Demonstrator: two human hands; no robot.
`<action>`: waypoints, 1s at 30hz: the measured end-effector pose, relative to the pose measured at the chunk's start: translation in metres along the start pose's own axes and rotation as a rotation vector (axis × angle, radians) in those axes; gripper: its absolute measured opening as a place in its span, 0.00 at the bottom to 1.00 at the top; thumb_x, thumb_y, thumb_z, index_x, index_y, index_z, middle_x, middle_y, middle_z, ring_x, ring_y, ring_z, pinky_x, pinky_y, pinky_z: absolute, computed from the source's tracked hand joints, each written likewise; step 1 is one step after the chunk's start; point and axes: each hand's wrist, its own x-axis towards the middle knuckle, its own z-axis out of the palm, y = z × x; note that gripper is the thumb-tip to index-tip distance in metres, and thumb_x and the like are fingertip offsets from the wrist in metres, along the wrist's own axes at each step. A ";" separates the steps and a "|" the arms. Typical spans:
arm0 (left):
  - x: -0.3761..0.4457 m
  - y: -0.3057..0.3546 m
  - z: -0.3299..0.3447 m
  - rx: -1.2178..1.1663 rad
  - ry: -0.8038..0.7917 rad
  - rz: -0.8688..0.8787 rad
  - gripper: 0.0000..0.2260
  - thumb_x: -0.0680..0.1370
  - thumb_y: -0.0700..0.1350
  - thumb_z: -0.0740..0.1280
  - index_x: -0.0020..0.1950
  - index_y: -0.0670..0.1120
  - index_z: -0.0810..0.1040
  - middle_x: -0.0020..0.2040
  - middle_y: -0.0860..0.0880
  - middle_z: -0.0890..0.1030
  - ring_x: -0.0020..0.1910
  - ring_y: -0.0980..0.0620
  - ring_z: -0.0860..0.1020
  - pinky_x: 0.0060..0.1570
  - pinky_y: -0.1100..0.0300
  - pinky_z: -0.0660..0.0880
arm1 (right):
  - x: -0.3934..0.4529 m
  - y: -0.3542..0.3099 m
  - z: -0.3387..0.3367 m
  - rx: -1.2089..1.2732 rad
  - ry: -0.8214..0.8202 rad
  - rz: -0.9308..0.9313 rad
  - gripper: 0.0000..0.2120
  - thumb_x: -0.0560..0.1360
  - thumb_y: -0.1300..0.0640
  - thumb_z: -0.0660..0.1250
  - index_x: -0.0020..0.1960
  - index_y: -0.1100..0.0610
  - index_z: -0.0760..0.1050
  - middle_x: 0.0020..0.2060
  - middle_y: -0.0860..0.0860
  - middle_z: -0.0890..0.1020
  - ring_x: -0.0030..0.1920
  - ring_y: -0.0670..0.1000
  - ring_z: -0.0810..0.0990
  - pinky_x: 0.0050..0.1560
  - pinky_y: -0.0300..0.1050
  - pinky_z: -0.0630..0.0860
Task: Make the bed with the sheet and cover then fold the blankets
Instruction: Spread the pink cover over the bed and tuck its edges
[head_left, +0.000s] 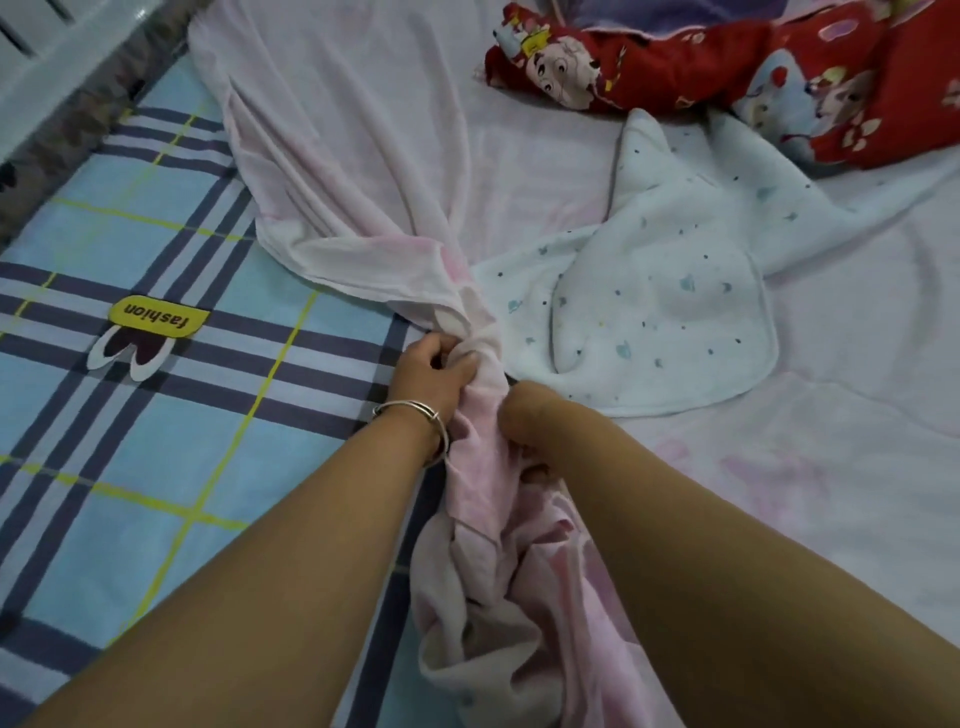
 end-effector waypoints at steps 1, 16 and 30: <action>0.001 0.004 0.001 0.000 0.026 0.017 0.03 0.77 0.40 0.64 0.44 0.44 0.73 0.36 0.49 0.74 0.32 0.57 0.69 0.23 0.76 0.67 | 0.001 0.003 -0.005 0.019 -0.027 0.006 0.10 0.79 0.64 0.57 0.54 0.64 0.75 0.52 0.61 0.79 0.57 0.60 0.78 0.65 0.54 0.73; -0.007 0.005 -0.079 -0.332 -0.342 -0.184 0.22 0.67 0.46 0.76 0.59 0.42 0.78 0.53 0.46 0.82 0.51 0.47 0.81 0.57 0.52 0.77 | -0.022 -0.021 0.016 -0.453 -0.113 0.076 0.15 0.81 0.62 0.56 0.41 0.68 0.74 0.22 0.57 0.78 0.22 0.49 0.78 0.28 0.39 0.78; -0.035 -0.026 -0.260 1.552 -0.598 -0.412 0.21 0.78 0.47 0.65 0.68 0.41 0.70 0.66 0.46 0.74 0.66 0.49 0.74 0.66 0.58 0.71 | -0.050 -0.103 0.102 -0.881 -0.073 -0.185 0.11 0.75 0.66 0.60 0.34 0.63 0.73 0.25 0.56 0.76 0.34 0.56 0.76 0.32 0.40 0.72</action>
